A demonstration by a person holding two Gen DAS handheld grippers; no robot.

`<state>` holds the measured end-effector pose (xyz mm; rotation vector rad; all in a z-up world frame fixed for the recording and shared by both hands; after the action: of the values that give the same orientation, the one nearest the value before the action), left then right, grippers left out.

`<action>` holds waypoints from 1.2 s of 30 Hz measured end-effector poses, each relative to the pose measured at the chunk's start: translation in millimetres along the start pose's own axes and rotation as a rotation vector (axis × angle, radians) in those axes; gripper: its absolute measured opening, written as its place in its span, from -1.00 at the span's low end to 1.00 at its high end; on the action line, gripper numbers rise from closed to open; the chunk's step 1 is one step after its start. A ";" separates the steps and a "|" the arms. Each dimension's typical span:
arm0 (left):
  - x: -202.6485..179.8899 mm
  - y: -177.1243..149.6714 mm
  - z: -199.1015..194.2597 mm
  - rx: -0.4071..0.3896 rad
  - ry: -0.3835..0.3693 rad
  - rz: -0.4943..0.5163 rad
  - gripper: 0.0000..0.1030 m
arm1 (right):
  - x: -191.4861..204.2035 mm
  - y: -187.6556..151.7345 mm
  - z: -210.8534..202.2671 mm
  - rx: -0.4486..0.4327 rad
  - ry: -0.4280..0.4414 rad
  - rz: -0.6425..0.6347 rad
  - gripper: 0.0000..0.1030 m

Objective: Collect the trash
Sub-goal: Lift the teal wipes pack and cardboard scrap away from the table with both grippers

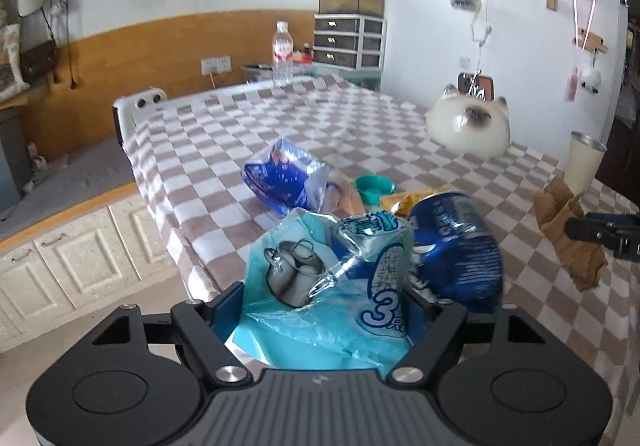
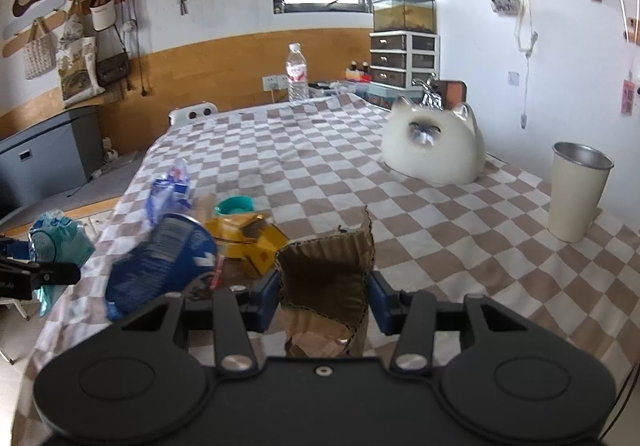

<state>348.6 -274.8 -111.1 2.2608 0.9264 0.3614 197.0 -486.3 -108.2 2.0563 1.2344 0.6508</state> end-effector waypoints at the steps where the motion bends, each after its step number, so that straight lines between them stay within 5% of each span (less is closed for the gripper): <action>1: -1.7 -0.8 -5.3 -0.006 0.008 -0.006 0.53 | 2.3 -0.2 -3.4 -0.004 0.002 -0.002 -0.07; 21: -12.9 -46.3 -94.4 -0.120 0.077 -0.143 0.53 | 62.0 -30.2 -85.6 -0.080 0.085 -0.070 -0.07; 36: 51.5 -103.7 -139.6 -0.137 0.197 -0.270 0.53 | 142.4 -41.5 -100.0 -0.089 0.181 -0.159 -0.06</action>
<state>265.2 -117.5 -76.1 1.9699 1.2512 0.5148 165.9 -316.9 -59.7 1.8372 1.4283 0.8143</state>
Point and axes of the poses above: each gripper's, at about its wrist camera, not at the fingertips, and z roughly the way its jaws point, x to its left, y to its top, the point moved 9 cm from there along z, roughly the way its jaws point, and after that the axes turned 14 degrees about x, right-handed, at the moved point
